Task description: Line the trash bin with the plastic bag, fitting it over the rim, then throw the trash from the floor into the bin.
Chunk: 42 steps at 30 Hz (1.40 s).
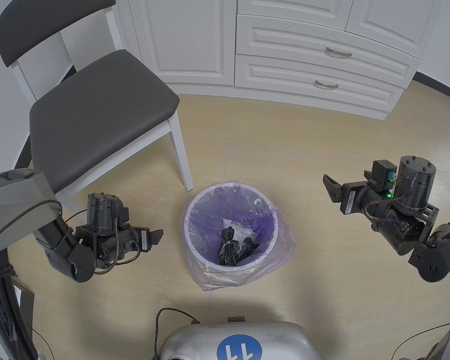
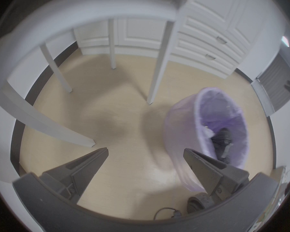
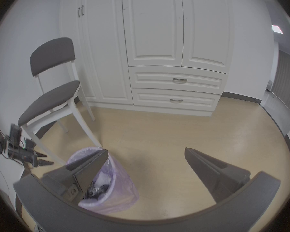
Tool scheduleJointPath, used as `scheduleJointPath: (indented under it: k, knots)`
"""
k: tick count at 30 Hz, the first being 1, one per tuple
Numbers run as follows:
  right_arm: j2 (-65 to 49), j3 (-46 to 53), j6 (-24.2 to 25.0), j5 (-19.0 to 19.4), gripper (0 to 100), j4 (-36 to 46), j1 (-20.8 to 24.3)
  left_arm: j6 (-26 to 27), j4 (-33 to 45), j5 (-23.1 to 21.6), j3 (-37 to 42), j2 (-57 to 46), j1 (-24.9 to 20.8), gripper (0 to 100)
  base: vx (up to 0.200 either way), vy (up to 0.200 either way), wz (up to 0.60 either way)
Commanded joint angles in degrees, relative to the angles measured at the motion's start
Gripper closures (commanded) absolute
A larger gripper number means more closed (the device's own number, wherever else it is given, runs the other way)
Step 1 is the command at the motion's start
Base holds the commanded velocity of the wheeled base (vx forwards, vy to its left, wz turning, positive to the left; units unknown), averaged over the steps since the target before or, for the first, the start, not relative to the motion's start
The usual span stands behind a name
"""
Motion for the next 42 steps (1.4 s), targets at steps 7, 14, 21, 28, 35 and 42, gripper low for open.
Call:
scheduleJointPath:
  k: [7,14,21,28,35,42]
  knots:
    - [-13.6,11.8,-1.6,-2.6,0,5.6,0.1,0.7,-4.0,-0.8,18.1,-29.4,-7.9,0,0.000,0.000,0.00]
    - [-24.3,21.7,-1.2,-7.7,0,8.5,-2.2,0.6,-2.7,-0.7,21.3,-45.2,-3.9,0,0.000,0.000,0.00]
    - [-38.8,24.8,0.1,-10.6,0,15.7,-8.7,0.7,11.5,-0.6,15.3,-57.3,1.0,0,0.000,0.000,0.00]
    - [-61.4,18.8,0.3,-12.9,0,39.4,-17.2,0.7,27.3,4.5,8.5,-68.7,1.7,0,0.000,0.000,0.00]
    - [-76.2,11.5,0.6,-12.8,0,56.3,-25.5,0.8,35.7,13.9,6.5,-78.6,1.5,0,0.000,0.000,0.00]
    - [-85.0,10.8,1.4,-12.6,0,58.9,-25.1,0.5,52.4,14.0,0.9,-90.3,4.1,0,0.000,0.000,0.00]
